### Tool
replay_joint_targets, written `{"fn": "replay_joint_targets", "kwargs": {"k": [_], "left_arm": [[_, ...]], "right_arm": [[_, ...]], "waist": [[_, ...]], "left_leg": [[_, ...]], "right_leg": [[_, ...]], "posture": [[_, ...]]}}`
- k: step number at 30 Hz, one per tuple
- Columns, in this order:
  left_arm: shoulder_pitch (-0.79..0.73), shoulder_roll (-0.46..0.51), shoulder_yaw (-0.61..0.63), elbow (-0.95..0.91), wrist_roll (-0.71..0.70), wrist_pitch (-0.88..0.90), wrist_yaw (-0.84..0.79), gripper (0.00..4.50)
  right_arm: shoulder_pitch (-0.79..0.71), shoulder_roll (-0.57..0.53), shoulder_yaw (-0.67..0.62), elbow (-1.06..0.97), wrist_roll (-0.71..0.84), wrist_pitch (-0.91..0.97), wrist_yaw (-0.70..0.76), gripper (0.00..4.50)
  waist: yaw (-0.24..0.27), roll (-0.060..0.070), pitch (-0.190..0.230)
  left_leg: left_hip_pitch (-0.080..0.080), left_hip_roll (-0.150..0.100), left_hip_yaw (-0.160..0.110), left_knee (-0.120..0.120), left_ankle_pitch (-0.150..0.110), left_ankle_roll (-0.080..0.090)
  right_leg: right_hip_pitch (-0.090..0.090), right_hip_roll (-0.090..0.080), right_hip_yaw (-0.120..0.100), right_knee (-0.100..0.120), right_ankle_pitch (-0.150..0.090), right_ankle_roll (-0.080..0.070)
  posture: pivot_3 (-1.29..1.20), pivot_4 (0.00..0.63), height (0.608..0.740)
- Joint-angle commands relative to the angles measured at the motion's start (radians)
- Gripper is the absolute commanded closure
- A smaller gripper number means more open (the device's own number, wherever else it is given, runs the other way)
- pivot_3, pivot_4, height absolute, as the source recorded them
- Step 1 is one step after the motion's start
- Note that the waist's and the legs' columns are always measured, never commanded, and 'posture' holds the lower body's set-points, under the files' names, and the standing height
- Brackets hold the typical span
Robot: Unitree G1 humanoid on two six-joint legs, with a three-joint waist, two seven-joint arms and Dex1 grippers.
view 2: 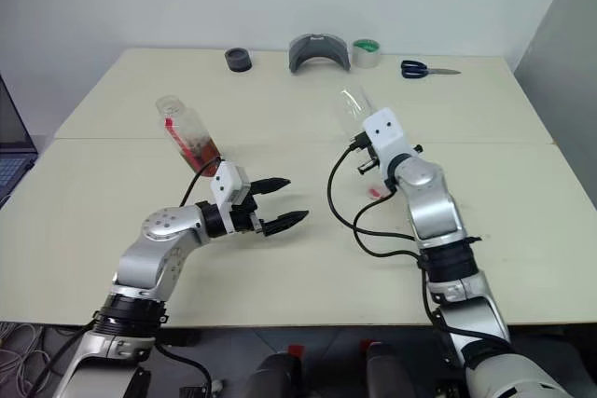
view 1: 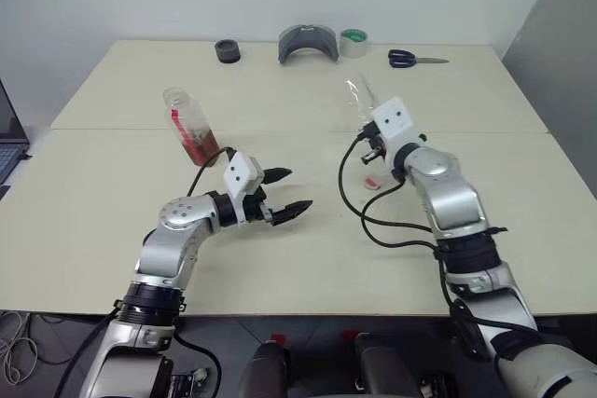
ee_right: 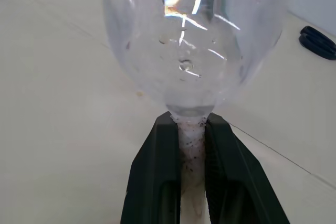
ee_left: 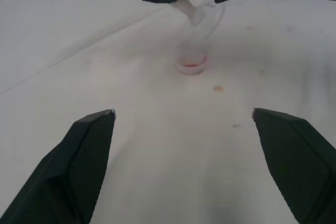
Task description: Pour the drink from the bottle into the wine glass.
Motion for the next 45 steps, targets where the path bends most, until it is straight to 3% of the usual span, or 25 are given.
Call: {"fn": "replay_joint_targets", "kwargs": {"k": [1,5,10,21,27,39,45], "left_arm": [[-0.005,0.017,0.033,-0.057,-0.038,0.019,-0.009,0.00],[0.012,0.034,0.056,-0.068,-0.046,0.035,-0.007,0.00],[0.022,0.051,0.069,-0.073,-0.051,0.042,-0.010,0.00],[0.027,0.089,0.131,-0.048,-0.065,0.068,0.015,0.00],[0.070,0.134,0.149,-0.117,-0.120,0.161,-0.020,0.00],[0.114,0.164,0.137,-0.152,-0.126,0.176,-0.044,0.00],[0.105,0.164,0.134,-0.133,-0.113,0.159,-0.043,0.00]], "right_arm": [[-0.039,0.065,-0.051,0.048,0.064,-0.162,-0.072,4.23],[-0.003,0.175,-0.093,0.053,0.150,-0.286,-0.117,4.23],[0.021,0.218,-0.065,0.056,0.147,-0.356,-0.146,4.23],[0.121,0.347,0.019,0.114,0.233,-0.506,-0.067,4.23],[0.177,0.326,0.065,0.183,0.243,-0.538,-0.042,4.23],[0.375,0.220,0.122,0.016,0.223,-0.487,0.046,4.23],[0.394,0.197,0.161,-0.006,0.203,-0.483,0.058,4.23]], "waist": [[-0.001,0.000,0.000],[-0.001,0.000,0.000],[-0.001,0.000,0.000],[-0.005,0.001,0.000],[-0.006,0.001,0.000],[-0.003,0.000,-0.001],[-0.005,0.000,-0.001]], "left_leg": [[0.000,0.000,0.000,0.000,0.000,0.000],[0.000,0.001,0.000,0.000,0.000,0.000],[0.000,0.001,0.000,0.000,0.000,0.000],[0.001,0.001,0.000,-0.001,0.000,0.000],[0.001,0.001,0.000,-0.001,0.000,0.000],[0.004,0.001,0.000,-0.002,0.000,0.000],[0.006,0.002,0.001,-0.002,0.000,0.000]], "right_leg": [[0.000,0.000,0.000,0.000,0.000,0.000],[0.000,0.001,0.000,0.000,0.000,0.000],[0.000,0.000,0.000,0.001,0.000,0.000],[-0.001,0.001,0.000,0.001,0.000,0.000],[0.000,0.001,0.000,0.001,0.000,0.000],[0.002,0.001,0.001,0.000,0.000,0.000],[0.003,0.002,0.002,0.001,0.000,0.000]], "posture": [[0.00,0.150,0.740],[0.00,0.150,0.740],[0.00,0.150,0.740],[0.00,0.150,0.740],[0.00,0.150,0.740],[0.00,0.150,0.740],[0.00,0.150,0.740]]}}
